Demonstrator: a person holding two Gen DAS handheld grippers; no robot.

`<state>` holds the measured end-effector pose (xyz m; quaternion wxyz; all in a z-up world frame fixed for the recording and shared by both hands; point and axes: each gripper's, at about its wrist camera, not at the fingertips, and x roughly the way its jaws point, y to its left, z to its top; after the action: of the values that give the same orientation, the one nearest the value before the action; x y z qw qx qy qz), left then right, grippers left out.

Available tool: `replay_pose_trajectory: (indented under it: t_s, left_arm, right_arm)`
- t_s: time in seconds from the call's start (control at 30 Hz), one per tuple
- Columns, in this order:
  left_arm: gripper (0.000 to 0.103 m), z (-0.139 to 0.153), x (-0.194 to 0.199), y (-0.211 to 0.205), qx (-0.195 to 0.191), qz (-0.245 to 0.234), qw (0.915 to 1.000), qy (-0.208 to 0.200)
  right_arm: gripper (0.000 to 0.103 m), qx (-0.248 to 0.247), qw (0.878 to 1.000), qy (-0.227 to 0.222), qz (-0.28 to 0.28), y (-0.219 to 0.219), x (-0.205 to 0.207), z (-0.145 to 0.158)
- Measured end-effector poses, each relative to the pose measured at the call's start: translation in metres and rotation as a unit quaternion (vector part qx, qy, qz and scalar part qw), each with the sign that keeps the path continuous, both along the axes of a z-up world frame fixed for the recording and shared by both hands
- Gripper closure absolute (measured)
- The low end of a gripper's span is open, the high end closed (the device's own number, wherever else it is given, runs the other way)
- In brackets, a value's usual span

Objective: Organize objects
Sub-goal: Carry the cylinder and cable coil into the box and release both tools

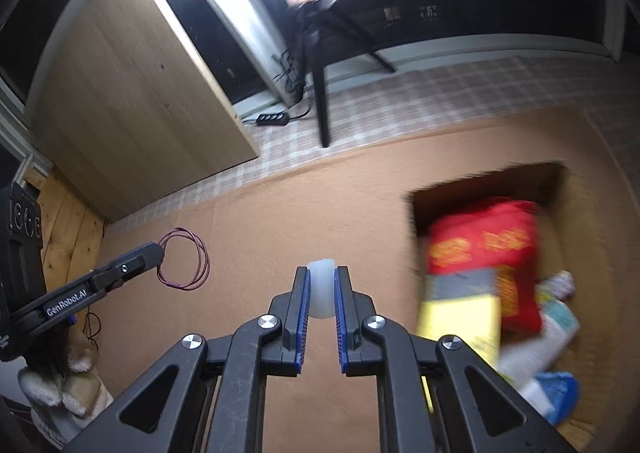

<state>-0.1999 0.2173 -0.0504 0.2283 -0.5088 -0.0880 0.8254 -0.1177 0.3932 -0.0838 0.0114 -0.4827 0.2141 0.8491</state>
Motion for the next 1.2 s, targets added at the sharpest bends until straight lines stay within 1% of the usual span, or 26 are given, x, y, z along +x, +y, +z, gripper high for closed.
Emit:
replay_pose_trajectory:
  t_s: [0.17, 0.37, 0.57, 0.67, 0.77, 0.87, 1.03, 1.2]
  left_arm:
    - [0.101, 0.015, 0.027, 0.053, 0.009, -0.047, 0.9988, 0.010]
    - [0.101, 0.022, 0.056, 0.115, 0.015, -0.091, 0.9956, 0.012]
    - [0.101, 0.021, 0.085, 0.172, 0.013, -0.130, 0.9913, 0.010]
    - [0.101, 0.019, 0.099, 0.196, 0.002, -0.147, 0.9891, 0.010]
    - [0.101, 0.015, 0.107, 0.212, -0.006, -0.157, 0.9875, 0.008]
    - [0.101, 0.011, 0.115, 0.225, -0.013, -0.166, 0.9859, 0.008]
    - [0.101, 0.009, 0.117, 0.237, -0.021, -0.175, 0.9844, 0.008]
    - [0.101, 0.007, 0.118, 0.243, -0.020, -0.184, 0.9828, 0.003]
  right_arm:
    - [0.092, 0.011, 0.999, 0.007, -0.034, 0.041, 0.051, 0.010]
    - [0.092, 0.022, 0.997, 0.002, -0.072, 0.080, 0.101, 0.006]
    - [0.092, 0.010, 0.996, -0.010, -0.093, 0.106, 0.133, -0.009]
    - [0.092, 0.007, 0.995, -0.011, -0.096, 0.113, 0.144, -0.012]
    - [0.092, 0.006, 0.995, -0.009, -0.098, 0.117, 0.150, -0.014]
    - [0.089, 0.005, 0.995, -0.007, -0.100, 0.121, 0.155, -0.016]
    - [0.086, 0.012, 0.995, -0.005, -0.101, 0.124, 0.161, -0.014]
    - [0.084, 0.014, 0.995, -0.005, -0.103, 0.125, 0.163, -0.014]
